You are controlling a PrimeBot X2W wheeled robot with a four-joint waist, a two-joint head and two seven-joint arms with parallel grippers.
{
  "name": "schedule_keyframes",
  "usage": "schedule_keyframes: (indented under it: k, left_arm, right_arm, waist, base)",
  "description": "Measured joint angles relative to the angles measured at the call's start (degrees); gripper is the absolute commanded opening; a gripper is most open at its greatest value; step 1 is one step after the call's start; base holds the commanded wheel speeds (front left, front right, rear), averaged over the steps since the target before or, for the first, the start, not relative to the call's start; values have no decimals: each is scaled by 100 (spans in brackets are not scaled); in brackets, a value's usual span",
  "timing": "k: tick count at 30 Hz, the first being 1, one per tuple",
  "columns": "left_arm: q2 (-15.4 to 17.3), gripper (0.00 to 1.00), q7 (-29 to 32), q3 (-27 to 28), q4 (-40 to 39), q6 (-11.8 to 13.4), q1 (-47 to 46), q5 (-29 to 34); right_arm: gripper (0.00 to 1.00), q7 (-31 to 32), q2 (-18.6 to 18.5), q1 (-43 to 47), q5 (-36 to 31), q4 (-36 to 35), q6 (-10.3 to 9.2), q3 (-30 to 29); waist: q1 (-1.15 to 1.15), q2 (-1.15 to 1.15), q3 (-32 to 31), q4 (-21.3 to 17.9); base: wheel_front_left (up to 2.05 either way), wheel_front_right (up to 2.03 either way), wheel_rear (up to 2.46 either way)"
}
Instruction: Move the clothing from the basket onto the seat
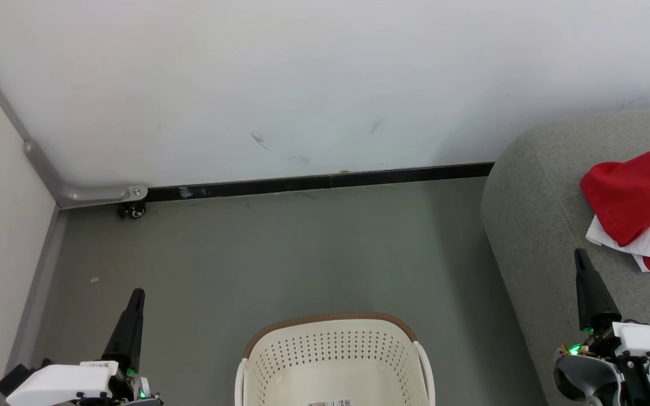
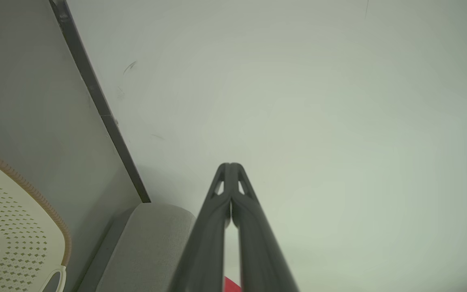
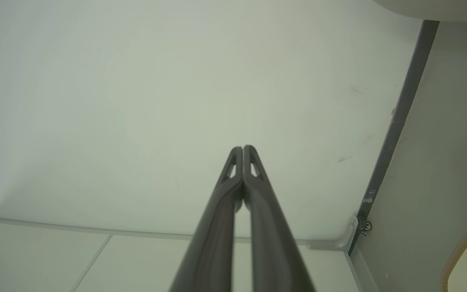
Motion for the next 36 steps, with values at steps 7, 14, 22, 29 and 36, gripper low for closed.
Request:
schedule_keyframes:
  k: [7, 14, 22, 29, 36]
  left_arm:
    - [0, 0, 0, 0, -2, 0, 0, 0]
    - [0, 0, 0, 0, -3, 0, 0, 0]
    - [0, 0, 0, 0, -4, 0, 0, 0]
    - [0, 0, 0, 1, -5, 0, 0, 0]
    - [0, 0, 0, 1, -7, 0, 0, 0]
  right_arm:
    - [0, 0, 0, 0, 3, -1, 0, 2]
    - [0, 0, 0, 1, 4, -2, 0, 4]
    - [0, 0, 0, 1, 4, -3, 0, 5]
    - [0, 0, 0, 1, 4, -3, 0, 5]
    - [0, 0, 0, 1, 4, -3, 0, 5]
  waist:
    - [0, 0, 0, 0]
    - [0, 0, 0, 0]
    - [0, 0, 0, 0]
    - [0, 0, 1, 0]
    - [0, 0, 1, 0]
  base:
    - [0, 0, 0]
    - [0, 0, 0]
    - [0, 0, 0]
    - [0, 0, 0]
    - [0, 0, 0]
